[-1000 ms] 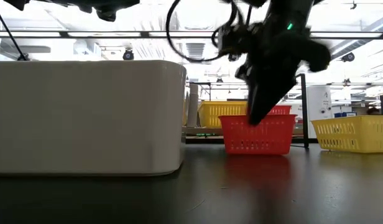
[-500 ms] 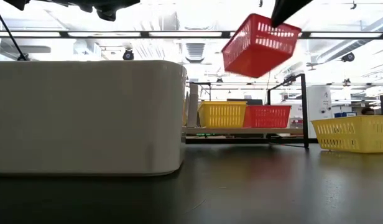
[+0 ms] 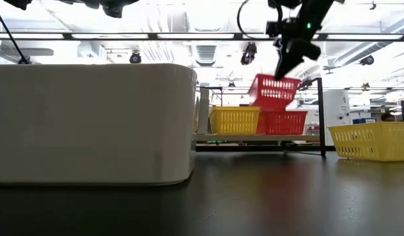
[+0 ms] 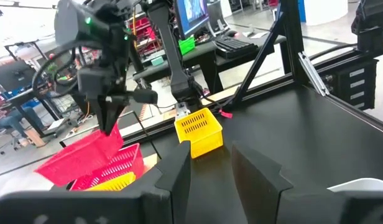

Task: Stack baskets on shelf by color
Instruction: Stack the top red bin on top of the red bin on the shelf, then stack the yellow bin on top of the yellow bin on the shelf

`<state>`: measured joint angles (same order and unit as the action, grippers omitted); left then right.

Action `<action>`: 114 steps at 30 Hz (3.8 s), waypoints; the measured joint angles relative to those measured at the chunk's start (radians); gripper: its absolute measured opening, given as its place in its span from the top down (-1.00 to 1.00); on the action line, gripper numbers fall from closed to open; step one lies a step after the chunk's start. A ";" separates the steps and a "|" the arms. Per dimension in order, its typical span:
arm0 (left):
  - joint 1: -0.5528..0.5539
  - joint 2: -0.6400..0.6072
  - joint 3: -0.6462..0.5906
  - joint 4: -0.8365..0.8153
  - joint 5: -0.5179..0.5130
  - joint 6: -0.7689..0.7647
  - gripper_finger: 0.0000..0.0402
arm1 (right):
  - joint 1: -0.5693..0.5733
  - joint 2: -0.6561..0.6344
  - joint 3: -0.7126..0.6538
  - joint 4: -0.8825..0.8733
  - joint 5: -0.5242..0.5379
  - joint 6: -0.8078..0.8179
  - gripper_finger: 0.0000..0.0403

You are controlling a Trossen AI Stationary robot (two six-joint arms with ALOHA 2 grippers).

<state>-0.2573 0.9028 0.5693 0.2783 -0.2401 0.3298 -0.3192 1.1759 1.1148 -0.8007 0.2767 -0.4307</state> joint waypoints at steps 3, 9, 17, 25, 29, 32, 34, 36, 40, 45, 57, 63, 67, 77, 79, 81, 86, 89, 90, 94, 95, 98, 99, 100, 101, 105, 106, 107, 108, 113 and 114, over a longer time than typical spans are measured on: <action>0.000 0.000 0.000 -0.002 0.000 0.012 0.50 | -0.035 0.005 -0.028 0.004 -0.020 -0.011 0.96; 0.000 -0.002 0.002 -0.002 0.000 0.027 0.50 | -0.045 0.006 -0.069 0.000 -0.021 -0.016 0.96; 0.000 -0.003 0.002 -0.002 0.000 0.045 0.50 | -0.044 0.006 -0.107 -0.002 -0.058 -0.024 0.96; 0.000 -0.003 0.002 0.002 0.000 0.048 0.50 | -0.039 0.006 -0.108 -0.001 -0.103 -0.041 0.96; 0.000 -0.003 0.003 0.002 0.000 0.049 0.50 | -0.039 0.006 -0.108 -0.001 -0.172 -0.042 0.95; 0.000 -0.003 0.002 0.002 0.000 0.050 0.50 | -0.038 0.006 -0.109 -0.001 -0.180 -0.027 0.91; 0.000 -0.003 0.002 0.002 0.000 0.050 0.50 | -0.039 0.006 -0.110 -0.001 -0.180 -0.016 0.86; 0.000 -0.003 0.002 0.002 0.000 0.050 0.50 | -0.039 0.006 -0.110 -0.001 -0.180 -0.013 0.80; 0.000 -0.003 0.002 0.002 0.000 0.050 0.50 | -0.039 0.006 -0.110 -0.002 -0.180 -0.001 0.64; 0.000 -0.003 0.002 0.002 0.000 0.048 0.50 | -0.033 0.002 -0.077 -0.045 -0.180 0.050 0.47; 0.000 -0.003 0.004 0.005 0.000 0.045 0.50 | 0.169 0.003 0.052 -0.122 -0.236 0.474 0.58; 0.000 -0.001 0.004 0.011 0.000 0.045 0.50 | 0.349 0.004 0.024 -0.109 -0.231 0.795 0.74; 0.000 0.000 0.014 0.014 0.000 0.041 0.50 | 0.451 0.004 -0.001 -0.104 -0.227 1.117 0.75; 0.000 0.001 0.016 0.041 0.000 0.020 0.50 | 0.570 0.052 -0.068 -0.242 -0.223 1.644 0.31; 0.000 0.004 0.017 0.046 0.000 0.020 0.50 | 0.571 0.079 -0.067 -0.253 -0.225 1.653 0.24; 0.000 0.004 0.017 0.053 0.000 0.021 0.50 | 0.570 0.110 -0.061 -0.253 -0.218 1.659 0.20; 0.000 0.002 0.015 0.053 0.000 0.019 0.50 | 0.570 0.206 -0.060 -0.284 -0.223 1.680 0.20; 0.000 0.002 0.015 0.052 0.000 0.021 0.50 | 0.570 0.242 -0.060 -0.286 -0.224 1.678 0.21; 0.000 0.002 0.015 0.051 0.000 0.021 0.50 | 0.570 0.250 -0.060 -0.287 -0.224 1.678 0.21; 0.000 0.000 0.015 0.051 0.000 0.030 0.50 | 0.563 0.267 -0.060 -0.299 -0.218 1.678 0.21; 0.000 0.000 0.015 0.050 0.000 0.036 0.50 | 0.563 0.267 -0.060 -0.302 -0.207 1.680 0.22; 0.000 0.000 0.017 0.048 0.000 0.043 0.50 | 0.559 0.266 -0.060 -0.327 -0.146 1.715 0.23; 0.000 0.000 0.017 0.051 0.000 0.043 0.50 | 0.559 0.266 -0.064 -0.339 -0.121 1.740 0.23; 0.000 0.000 0.017 0.053 0.000 0.044 0.50 | 0.562 0.269 -0.071 -0.347 -0.090 1.773 0.23; 0.000 0.000 0.017 0.053 0.000 0.044 0.50 | 0.569 0.273 -0.080 -0.346 -0.052 1.798 0.23; 0.000 -0.001 0.017 0.053 0.000 0.048 0.50 | 0.577 0.311 -0.112 -0.332 -0.031 1.827 0.23; 0.000 0.000 0.018 0.054 0.000 0.048 0.50 | 0.576 0.323 -0.117 -0.331 -0.031 1.832 0.23; 0.000 0.000 0.018 0.053 0.000 0.048 0.50 | 0.576 0.339 -0.119 -0.329 -0.031 1.835 0.24; 0.000 0.000 0.017 0.054 0.000 0.048 0.50 | 0.576 0.355 -0.120 -0.324 -0.030 1.834 0.24; 0.000 0.000 0.021 0.055 0.000 0.049 0.50 | 0.576 0.399 -0.109 -0.316 -0.050 1.788 0.47; 0.000 -0.001 0.022 0.061 0.000 0.049 0.50 | 0.576 0.399 -0.104 -0.314 -0.049 1.784 0.55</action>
<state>-0.2573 0.9020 0.5915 0.3396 -0.2401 0.3786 0.2573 1.5749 1.0106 -1.1149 0.2275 1.3530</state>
